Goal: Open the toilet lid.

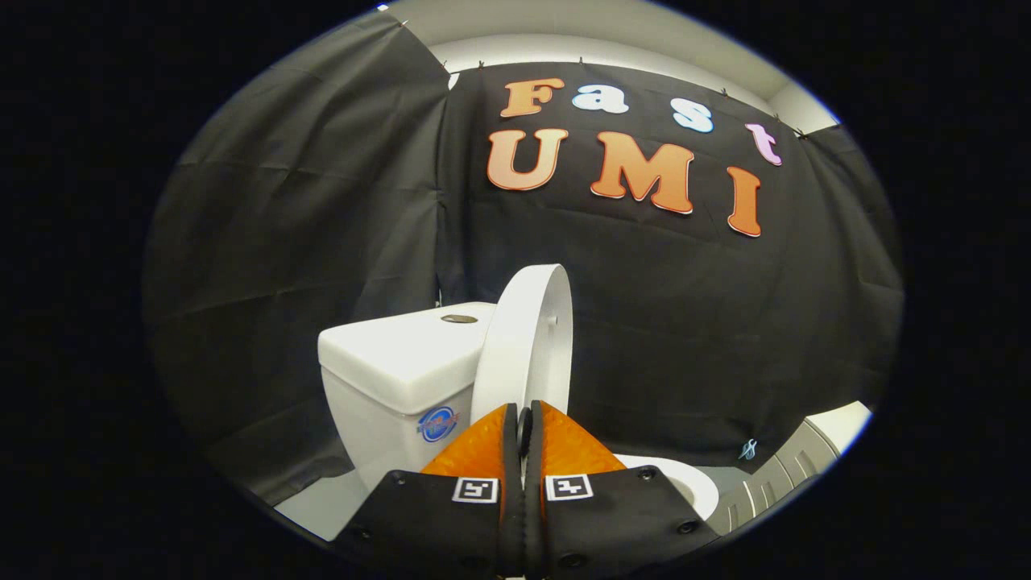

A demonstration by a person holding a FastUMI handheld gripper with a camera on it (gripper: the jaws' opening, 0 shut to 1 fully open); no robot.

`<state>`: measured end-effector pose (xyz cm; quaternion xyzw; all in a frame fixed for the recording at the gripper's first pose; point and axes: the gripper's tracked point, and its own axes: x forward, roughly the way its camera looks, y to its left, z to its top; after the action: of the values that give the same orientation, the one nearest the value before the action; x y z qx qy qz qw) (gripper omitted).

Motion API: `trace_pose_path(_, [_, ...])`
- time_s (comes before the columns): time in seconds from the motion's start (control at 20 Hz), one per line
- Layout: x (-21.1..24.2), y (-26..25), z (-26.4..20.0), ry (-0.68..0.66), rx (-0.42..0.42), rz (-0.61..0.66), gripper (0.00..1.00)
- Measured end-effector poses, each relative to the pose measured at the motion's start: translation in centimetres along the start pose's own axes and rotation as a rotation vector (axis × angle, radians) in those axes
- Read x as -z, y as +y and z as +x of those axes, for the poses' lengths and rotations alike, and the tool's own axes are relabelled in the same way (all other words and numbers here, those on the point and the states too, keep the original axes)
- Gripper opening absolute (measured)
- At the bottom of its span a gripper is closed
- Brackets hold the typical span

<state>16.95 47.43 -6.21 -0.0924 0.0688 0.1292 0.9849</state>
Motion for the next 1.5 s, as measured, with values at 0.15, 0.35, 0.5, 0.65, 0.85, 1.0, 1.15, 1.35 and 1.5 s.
trace_pose_path(0.15, [-0.2, 1.6, 0.5, -0.007, -0.002, -0.063, 0.08])
trace_pose_path(0.35, [-0.1, 2.4, 0.8, -0.016, 0.033, -0.120, 0.08])
trace_pose_path(0.5, [-0.1, 1.7, 1.1, -0.012, 0.036, -0.094, 0.08])
trace_pose_path(0.65, [0.1, 1.3, 0.8, -0.003, 0.021, -0.014, 0.09])
trace_pose_path(0.85, [0.2, 2.1, 0.5, -0.003, -0.038, 0.061, 0.24])
trace_pose_path(1.0, [-0.1, 2.5, -0.3, -0.013, -0.100, 0.087, 0.36])
trace_pose_path(1.15, [-1.2, 1.2, -1.2, -0.050, -0.110, 0.102, 0.54])
trace_pose_path(1.35, [-3.4, -2.8, -2.0, -0.110, -0.082, 0.141, 0.77])
trace_pose_path(1.5, [-4.9, -7.8, -2.4, -0.139, -0.025, 0.148, 0.83])
